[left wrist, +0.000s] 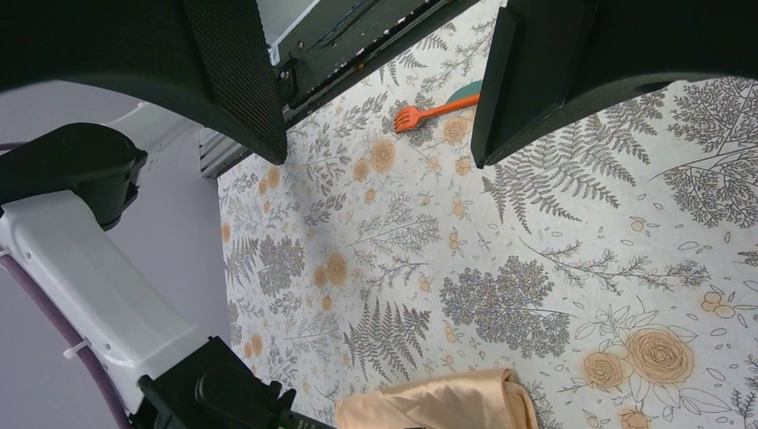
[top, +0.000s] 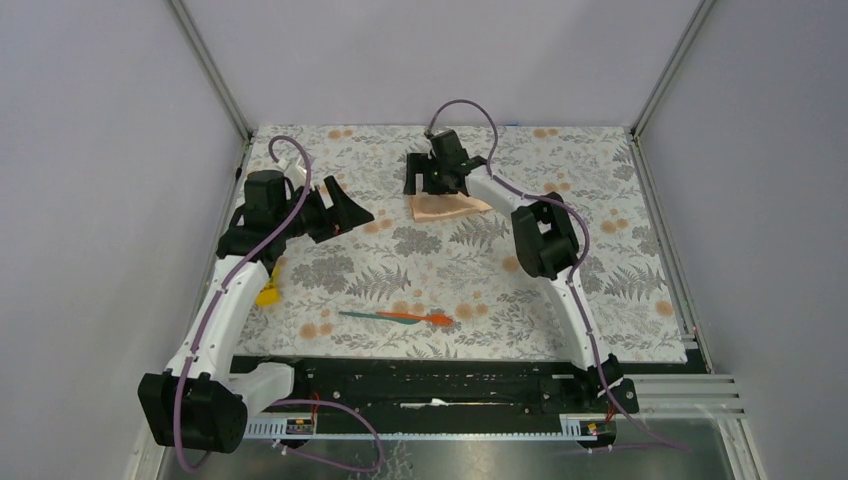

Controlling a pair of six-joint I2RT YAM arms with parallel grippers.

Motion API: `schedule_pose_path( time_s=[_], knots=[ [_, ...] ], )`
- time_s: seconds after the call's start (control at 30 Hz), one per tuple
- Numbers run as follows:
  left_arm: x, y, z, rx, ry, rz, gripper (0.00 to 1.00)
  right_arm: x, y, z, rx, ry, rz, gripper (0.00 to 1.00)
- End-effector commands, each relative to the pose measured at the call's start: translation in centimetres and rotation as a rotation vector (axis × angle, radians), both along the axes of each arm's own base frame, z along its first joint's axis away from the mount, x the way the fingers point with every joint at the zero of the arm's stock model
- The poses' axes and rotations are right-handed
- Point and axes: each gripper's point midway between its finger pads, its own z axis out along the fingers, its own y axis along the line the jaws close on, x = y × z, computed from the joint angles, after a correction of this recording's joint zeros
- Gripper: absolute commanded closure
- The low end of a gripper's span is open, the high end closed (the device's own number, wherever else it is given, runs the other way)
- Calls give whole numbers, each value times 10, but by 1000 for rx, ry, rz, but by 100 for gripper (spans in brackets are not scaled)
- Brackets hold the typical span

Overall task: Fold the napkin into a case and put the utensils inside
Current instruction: Rotate the smaller rectangle-folded napkin at the center of the board.

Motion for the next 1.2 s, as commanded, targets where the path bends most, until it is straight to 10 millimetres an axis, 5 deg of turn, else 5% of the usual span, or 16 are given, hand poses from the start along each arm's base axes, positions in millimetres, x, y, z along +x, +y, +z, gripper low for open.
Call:
schedule_pose_path(
  time_s=[0.0, 0.27, 0.43, 0.6, 0.77, 0.83, 1.0, 1.17],
  knots=[
    [0, 1, 7, -2, -28, 6, 19, -18, 32, -8, 10, 27, 92, 0],
    [0, 0, 9, 0, -33, 2, 19, -68, 29, -28, -10, 140, 170, 2],
    [-1, -2, 10, -15, -41, -10, 18, -110, 4, -28, -72, 231, 214, 3],
    [-1, -4, 11, -23, -41, -25, 18, -145, -47, -28, -192, 270, 208, 3],
    [-2, -5, 11, -26, -43, -33, 18, -160, -124, -25, -343, 285, 83, 3],
    [-2, -6, 9, -35, -43, -40, 18, -166, -137, -12, -364, 273, 94, 3],
    [5, -11, 2, -64, -28, -56, 18, -171, -108, 62, -195, 155, 124, 3],
    [6, -31, -9, -103, 3, -98, 18, -153, -134, 106, -20, 52, -72, 2]
  ],
)
